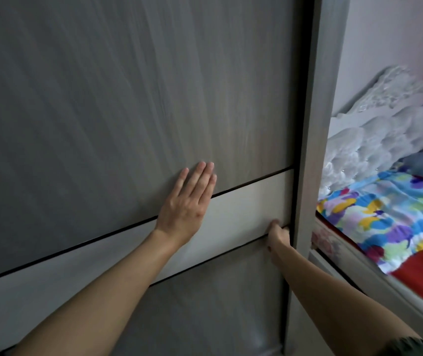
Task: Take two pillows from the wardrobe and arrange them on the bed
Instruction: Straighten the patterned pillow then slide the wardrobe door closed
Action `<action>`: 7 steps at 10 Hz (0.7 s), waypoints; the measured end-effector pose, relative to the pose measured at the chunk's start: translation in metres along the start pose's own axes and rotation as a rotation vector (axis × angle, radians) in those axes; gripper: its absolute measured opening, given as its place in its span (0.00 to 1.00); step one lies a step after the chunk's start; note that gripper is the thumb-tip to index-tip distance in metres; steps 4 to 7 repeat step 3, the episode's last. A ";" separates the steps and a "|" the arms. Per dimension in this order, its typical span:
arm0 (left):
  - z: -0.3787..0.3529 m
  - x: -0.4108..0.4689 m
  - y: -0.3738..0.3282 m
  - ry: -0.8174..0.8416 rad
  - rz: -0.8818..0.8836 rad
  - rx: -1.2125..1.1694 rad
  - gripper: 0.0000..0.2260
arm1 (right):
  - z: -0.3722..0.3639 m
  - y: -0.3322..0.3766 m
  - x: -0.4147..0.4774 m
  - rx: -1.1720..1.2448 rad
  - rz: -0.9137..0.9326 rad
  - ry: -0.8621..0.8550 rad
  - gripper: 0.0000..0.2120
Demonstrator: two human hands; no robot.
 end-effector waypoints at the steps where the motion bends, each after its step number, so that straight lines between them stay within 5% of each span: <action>1: -0.002 -0.002 0.002 0.020 0.002 0.005 0.30 | 0.002 0.001 -0.005 -0.039 0.010 0.018 0.31; 3: -0.002 -0.001 0.005 0.023 -0.017 0.007 0.31 | 0.003 0.030 -0.048 -0.343 0.166 0.147 0.20; 7: -0.002 -0.001 0.005 0.023 -0.017 0.007 0.31 | 0.003 0.030 -0.048 -0.343 0.166 0.147 0.20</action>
Point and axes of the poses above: each hand's wrist, its own x-axis towards the middle knuckle, its own z-axis out of the back of the hand, y = z × x, the point moved 10 cm from there along x, towards the middle knuckle, and after that the axes turned 8 degrees about -z, right-handed, at the moved point
